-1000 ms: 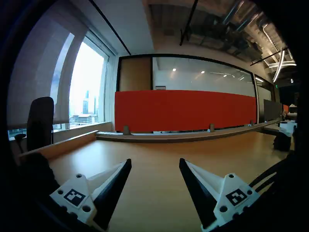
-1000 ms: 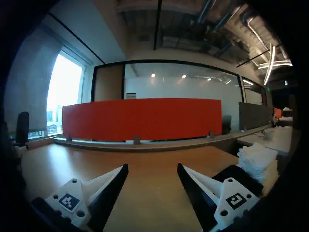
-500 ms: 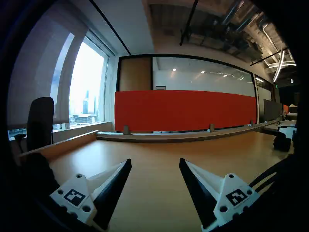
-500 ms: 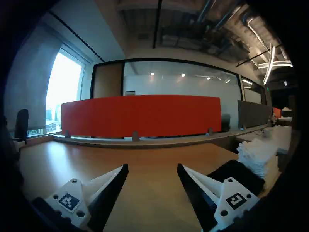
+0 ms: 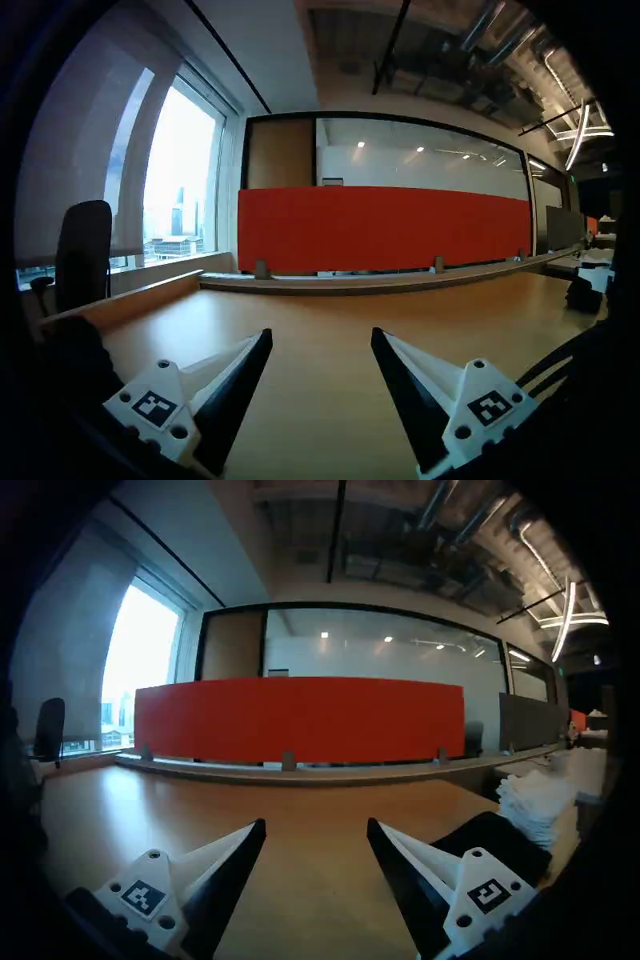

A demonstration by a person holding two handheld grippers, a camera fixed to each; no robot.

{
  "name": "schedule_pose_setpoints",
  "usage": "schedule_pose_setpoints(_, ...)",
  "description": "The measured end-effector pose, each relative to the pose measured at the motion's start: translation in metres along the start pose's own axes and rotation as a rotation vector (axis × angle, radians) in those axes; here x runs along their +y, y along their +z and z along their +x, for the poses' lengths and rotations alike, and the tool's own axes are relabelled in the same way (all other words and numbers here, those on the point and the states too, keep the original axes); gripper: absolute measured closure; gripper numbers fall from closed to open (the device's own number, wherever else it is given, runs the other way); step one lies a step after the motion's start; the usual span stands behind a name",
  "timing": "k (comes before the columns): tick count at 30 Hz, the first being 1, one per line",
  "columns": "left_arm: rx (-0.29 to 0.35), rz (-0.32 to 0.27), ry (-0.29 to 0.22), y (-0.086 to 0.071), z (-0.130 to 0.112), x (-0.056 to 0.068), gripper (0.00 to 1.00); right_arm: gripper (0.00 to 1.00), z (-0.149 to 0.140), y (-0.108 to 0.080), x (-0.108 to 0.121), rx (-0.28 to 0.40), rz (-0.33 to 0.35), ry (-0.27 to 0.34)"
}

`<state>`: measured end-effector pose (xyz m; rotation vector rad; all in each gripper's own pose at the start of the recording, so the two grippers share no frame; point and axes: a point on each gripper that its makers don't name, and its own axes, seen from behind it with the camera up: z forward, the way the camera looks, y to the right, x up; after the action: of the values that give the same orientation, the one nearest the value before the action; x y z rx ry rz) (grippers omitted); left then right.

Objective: Fold towel

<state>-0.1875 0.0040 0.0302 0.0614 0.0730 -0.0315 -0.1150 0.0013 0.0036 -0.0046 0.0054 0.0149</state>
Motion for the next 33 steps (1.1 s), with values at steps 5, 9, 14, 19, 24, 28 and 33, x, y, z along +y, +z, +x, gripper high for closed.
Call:
schedule_pose_setpoints(5,0.000,0.000,0.000,-0.0003,-0.0001,-0.0002,0.08,0.02,0.0007,-0.0002,-0.0015,-0.001,0.005,0.002)
schedule_pose_setpoints(9,0.000,0.000,0.000,-0.0002,-0.0001,-0.0002,0.08,0.02,0.0001,0.0006,-0.0024,-0.001,0.006,0.002)
schedule_pose_setpoints(14,0.000,0.000,0.000,-0.0002,0.0002,-0.0003,0.09,0.02,-0.0011,0.0006,-0.0027,-0.002,0.011,0.003)
schedule_pose_setpoints(19,0.000,0.000,0.000,-0.0002,0.0002,-0.0004,0.08,0.02,-0.0015,0.0004,-0.0024,-0.003,0.010,0.004)
schedule_pose_setpoints(24,0.000,0.000,0.000,-0.0002,0.0002,0.0001,0.08,0.02,-0.0014,0.0005,-0.0024,-0.003,0.010,0.004)
schedule_pose_setpoints(28,0.000,0.000,0.000,-0.0004,0.0004,0.0004,0.09,0.02,-0.0012,0.0006,-0.0016,-0.003,0.007,0.003)
schedule_pose_setpoints(33,0.000,0.000,0.000,-0.0004,0.0007,0.0001,0.08,0.00,-0.0012,0.0009,-0.0013,-0.003,0.007,0.004)
